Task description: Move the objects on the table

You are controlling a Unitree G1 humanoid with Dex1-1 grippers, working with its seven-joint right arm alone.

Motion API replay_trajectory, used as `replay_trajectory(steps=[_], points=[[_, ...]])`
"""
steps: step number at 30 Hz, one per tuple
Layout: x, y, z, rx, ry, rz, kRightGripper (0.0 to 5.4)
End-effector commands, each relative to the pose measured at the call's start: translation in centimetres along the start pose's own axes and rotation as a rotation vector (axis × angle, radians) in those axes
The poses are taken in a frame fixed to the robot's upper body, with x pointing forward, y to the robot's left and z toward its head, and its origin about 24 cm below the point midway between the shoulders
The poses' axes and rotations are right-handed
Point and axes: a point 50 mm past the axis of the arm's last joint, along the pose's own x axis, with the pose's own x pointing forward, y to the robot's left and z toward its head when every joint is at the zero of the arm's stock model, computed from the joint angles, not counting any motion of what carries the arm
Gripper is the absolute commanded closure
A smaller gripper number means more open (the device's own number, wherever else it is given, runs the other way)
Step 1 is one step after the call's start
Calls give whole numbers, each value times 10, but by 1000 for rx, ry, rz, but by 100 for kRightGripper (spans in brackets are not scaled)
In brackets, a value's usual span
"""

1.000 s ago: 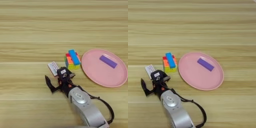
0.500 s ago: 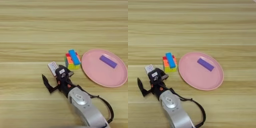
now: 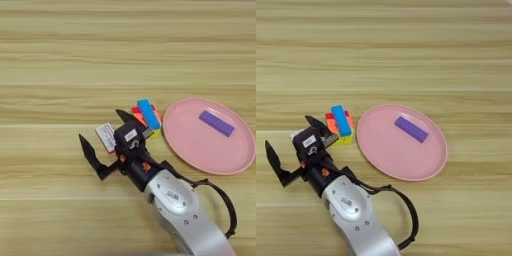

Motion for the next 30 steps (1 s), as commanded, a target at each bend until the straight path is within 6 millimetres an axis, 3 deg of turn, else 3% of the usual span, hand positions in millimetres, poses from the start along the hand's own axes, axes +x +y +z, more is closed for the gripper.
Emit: replay_trajectory(steps=[1,14,24,30], points=[[-2,-12,29,-36,-136,-32,3],[-12,-60,46,-119,-182,-184,3],[-16,-104,42,-156,-160,-337,3],[-26,-141,42,-207,-135,-448,3]])
